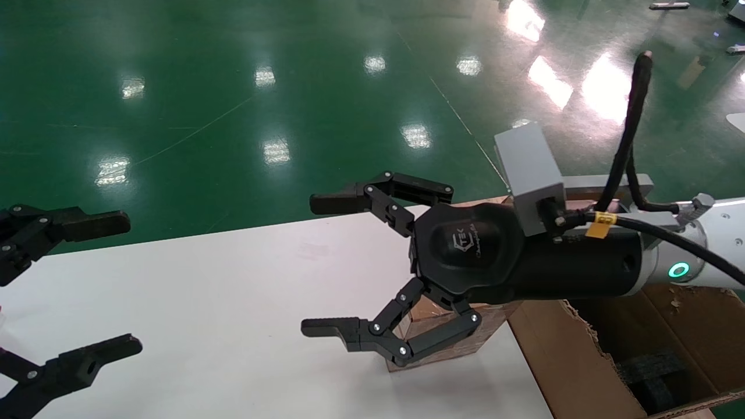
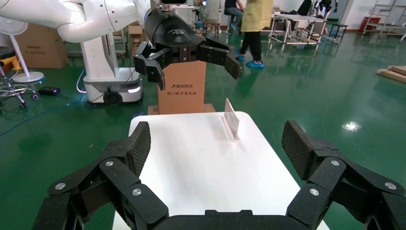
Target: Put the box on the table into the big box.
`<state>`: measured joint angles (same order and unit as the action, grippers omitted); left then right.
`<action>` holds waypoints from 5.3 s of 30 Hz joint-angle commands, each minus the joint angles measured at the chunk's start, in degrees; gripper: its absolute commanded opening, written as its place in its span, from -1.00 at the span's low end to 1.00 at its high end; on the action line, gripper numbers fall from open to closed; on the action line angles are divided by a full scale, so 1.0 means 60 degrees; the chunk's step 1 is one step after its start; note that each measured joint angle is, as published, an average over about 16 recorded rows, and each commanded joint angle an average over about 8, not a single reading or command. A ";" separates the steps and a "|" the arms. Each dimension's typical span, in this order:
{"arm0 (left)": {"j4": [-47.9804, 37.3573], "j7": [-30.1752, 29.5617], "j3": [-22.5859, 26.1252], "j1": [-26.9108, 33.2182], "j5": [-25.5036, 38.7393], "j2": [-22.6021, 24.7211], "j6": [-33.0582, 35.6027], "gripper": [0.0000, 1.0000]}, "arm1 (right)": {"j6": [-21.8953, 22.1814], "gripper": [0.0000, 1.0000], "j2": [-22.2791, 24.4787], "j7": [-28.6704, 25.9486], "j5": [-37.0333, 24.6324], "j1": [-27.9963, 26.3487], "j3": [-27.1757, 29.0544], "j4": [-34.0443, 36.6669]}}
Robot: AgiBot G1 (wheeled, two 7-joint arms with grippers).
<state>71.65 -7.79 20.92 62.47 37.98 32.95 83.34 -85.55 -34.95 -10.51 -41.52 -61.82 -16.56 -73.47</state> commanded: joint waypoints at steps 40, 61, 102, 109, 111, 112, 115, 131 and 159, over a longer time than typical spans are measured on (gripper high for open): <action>-0.0001 0.0001 0.0001 0.0001 -0.0001 0.0000 0.0000 1.00 | -0.0869 1.00 0.0153 0.2855 -0.2947 -0.0982 -0.1421 0.3410; -0.0001 0.0001 0.0002 0.0001 -0.0001 0.0000 0.0000 1.00 | -0.0951 1.00 0.0421 0.4758 -0.3446 -0.2706 -0.3985 0.5986; -0.0004 0.0002 0.0002 -0.0001 -0.0003 -0.0001 -0.0003 -1.00 | -0.0940 1.00 0.0655 0.5458 -0.2015 -0.3670 -0.6395 0.6805; -0.0004 0.0002 0.0002 -0.0001 -0.0003 -0.0001 -0.0003 -1.00 | -0.0776 1.00 0.0676 0.5415 -0.1972 -0.3588 -0.6432 0.6665; -0.0005 0.0002 0.0002 -0.0001 -0.0003 -0.0001 -0.0003 -1.00 | -0.0726 1.00 0.0700 0.5383 -0.1942 -0.3555 -0.6469 0.6600; -0.0005 0.0002 0.0002 -0.0001 -0.0003 -0.0001 -0.0003 -1.00 | -0.0706 1.00 0.0714 0.5365 -0.1925 -0.3541 -0.6487 0.6572; -0.0005 0.0002 0.0002 -0.0001 -0.0004 -0.0001 -0.0002 -1.00 | -0.0661 1.00 0.0749 0.5323 -0.1887 -0.3517 -0.6534 0.6528; -0.0007 0.0003 0.0002 -0.0002 -0.0006 -0.0002 -0.0005 -1.00 | -0.0644 -0.74 0.0789 0.5323 -0.1849 -0.3529 -0.6608 0.6559; -0.0007 0.0003 0.0002 -0.0002 -0.0006 -0.0002 -0.0005 -1.00 | -0.0633 -1.00 0.0781 0.5309 -0.1853 -0.3524 -0.6583 0.6541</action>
<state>71.61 -7.77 20.93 62.45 37.95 32.94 83.31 -89.35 -30.27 21.35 -52.64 -82.97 -56.06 -34.22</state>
